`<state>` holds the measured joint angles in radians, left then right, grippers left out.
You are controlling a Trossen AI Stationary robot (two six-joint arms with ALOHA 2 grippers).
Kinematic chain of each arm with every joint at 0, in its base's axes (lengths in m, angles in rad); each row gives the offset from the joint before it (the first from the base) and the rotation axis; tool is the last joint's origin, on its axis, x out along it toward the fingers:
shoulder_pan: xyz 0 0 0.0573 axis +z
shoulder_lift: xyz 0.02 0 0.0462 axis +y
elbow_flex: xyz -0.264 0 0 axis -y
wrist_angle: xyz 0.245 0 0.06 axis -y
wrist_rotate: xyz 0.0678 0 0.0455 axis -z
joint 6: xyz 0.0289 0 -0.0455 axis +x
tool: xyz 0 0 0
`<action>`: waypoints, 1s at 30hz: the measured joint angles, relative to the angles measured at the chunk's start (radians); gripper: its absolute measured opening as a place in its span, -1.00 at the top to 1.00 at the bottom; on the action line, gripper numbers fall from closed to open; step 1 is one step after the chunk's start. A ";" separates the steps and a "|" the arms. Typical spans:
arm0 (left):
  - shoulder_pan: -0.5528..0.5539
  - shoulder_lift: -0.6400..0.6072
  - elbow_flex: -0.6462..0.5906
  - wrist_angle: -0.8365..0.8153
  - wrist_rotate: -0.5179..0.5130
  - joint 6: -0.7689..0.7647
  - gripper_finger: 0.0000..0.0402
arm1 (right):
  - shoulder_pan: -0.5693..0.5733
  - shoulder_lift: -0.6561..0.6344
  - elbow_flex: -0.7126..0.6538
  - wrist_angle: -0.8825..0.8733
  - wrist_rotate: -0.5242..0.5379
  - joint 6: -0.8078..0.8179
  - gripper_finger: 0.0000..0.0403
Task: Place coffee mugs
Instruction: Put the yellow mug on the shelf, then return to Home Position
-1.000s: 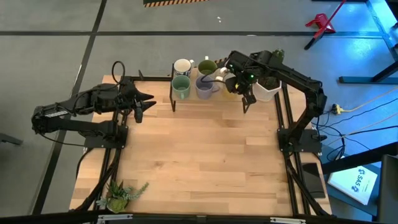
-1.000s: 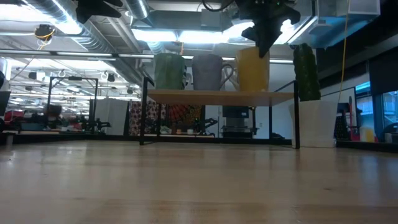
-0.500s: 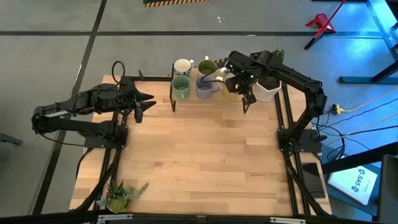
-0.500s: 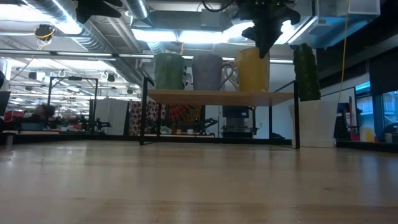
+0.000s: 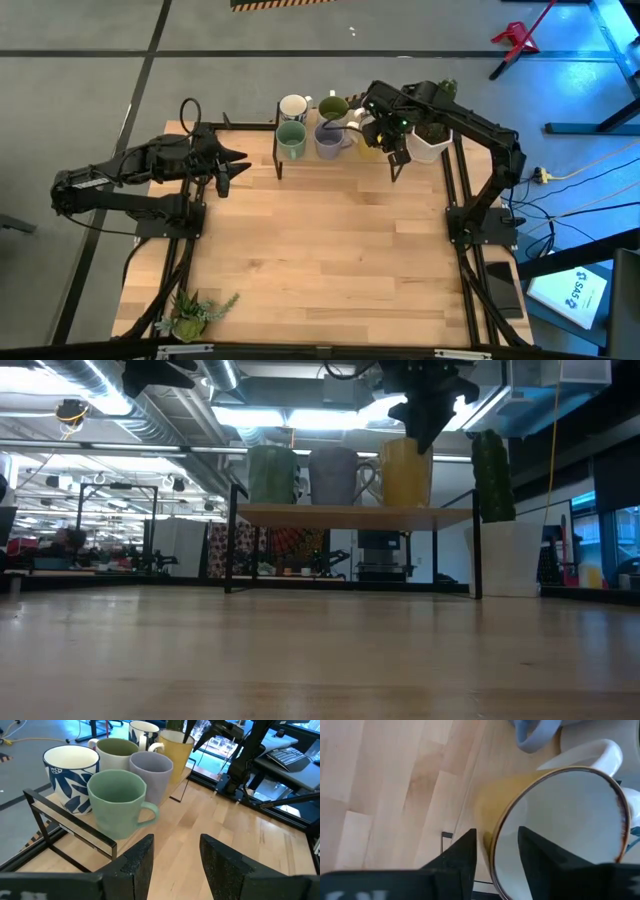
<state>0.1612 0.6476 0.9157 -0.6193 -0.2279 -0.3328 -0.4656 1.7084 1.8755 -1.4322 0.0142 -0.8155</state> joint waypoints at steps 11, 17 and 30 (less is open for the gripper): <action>0.000 -0.005 0.000 0.001 0.001 0.000 0.24 | 0.000 0.000 0.101 -0.021 -0.007 0.002 0.33; 0.000 -0.042 0.000 0.082 0.002 -0.039 0.24 | 0.000 -0.015 0.256 -0.041 -0.006 0.020 0.34; 0.000 -0.226 0.001 0.153 0.069 0.041 0.24 | 0.000 -0.462 0.314 -0.070 -0.012 -0.067 0.34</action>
<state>0.1612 0.4211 0.9167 -0.4664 -0.1594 -0.2923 -0.4652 1.2467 2.1892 -1.5021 0.0024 -0.8822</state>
